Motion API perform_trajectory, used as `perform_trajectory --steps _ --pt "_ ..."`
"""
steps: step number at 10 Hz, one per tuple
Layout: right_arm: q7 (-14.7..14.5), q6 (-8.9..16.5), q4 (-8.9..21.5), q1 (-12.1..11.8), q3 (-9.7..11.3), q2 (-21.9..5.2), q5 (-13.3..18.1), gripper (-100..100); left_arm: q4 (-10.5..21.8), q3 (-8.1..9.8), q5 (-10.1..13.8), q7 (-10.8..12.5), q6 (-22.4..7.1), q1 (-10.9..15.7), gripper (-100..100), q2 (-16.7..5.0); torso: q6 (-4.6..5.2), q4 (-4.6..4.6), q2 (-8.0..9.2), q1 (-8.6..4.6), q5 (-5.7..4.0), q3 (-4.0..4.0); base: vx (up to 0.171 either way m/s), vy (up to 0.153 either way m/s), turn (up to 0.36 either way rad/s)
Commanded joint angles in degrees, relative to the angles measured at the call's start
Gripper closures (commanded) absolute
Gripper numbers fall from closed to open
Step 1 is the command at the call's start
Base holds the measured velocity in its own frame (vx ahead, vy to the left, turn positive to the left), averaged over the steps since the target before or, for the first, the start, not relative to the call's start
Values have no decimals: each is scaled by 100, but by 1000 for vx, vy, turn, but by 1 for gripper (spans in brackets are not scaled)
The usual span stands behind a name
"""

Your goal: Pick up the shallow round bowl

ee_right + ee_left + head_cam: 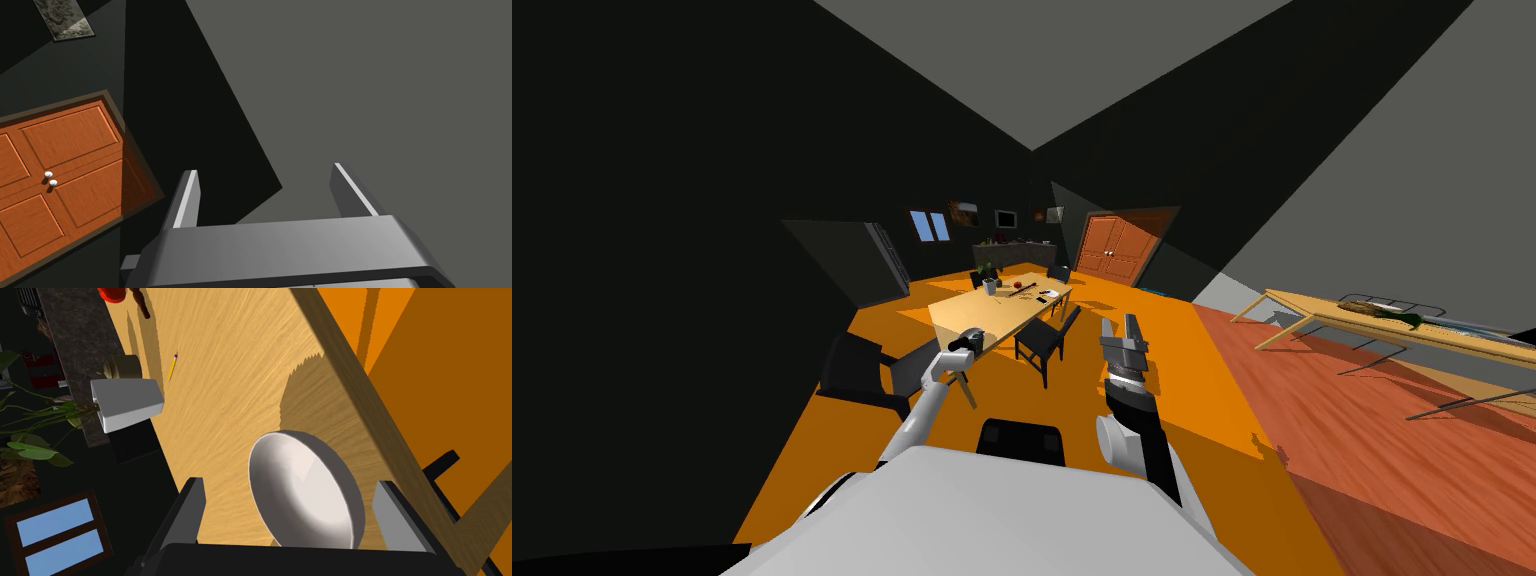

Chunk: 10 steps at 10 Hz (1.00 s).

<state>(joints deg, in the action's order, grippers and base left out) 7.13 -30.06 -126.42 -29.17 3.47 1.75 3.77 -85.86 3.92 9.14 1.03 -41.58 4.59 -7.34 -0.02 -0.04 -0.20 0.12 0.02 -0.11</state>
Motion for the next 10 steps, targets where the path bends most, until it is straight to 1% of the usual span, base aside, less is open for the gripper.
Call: perform_trajectory --steps 1,2,3,4,5,8,9,10 --pt "0 0 0 0 0 0 0 0 175 25 12 17 -286 73 -100 -25 0 0 0 0 0 0 52 40 23" --pt "0 0 0 0 0 0 0 0 306 43 -14 41 -459 126 -100 -22 0 0 -2 5 1 -1 84 60 28" --pt "0 0 0 -1 0 0 0 0 306 43 -14 41 -549 126 -100 -22 -1 -2 -11 12 2 -6 64 39 4" --pt "0 0 0 0 0 0 0 0 430 62 -41 64 -739 171 -100 -20 0 -2 -6 5 2 -4 60 45 15" --pt "0 0 0 0 0 0 0 0 430 62 -41 64 -768 171 -100 -20 0 -1 -6 7 1 -3 44 35 8" --pt "0 0 0 0 0 0 0 0 759 113 -125 123 -1296 258 -100 -23 0 -2 -11 9 2 -6 89 49 23" --pt "0 0 0 -1 0 -1 0 0 759 113 -125 123 -1329 258 -100 -23 0 -4 -21 13 3 -12 78 56 5" --pt "0 0 0 0 0 0 0 0 853 129 -151 138 -1479 271 -100 -27 0 -3 -13 11 3 -8 45 57 11"
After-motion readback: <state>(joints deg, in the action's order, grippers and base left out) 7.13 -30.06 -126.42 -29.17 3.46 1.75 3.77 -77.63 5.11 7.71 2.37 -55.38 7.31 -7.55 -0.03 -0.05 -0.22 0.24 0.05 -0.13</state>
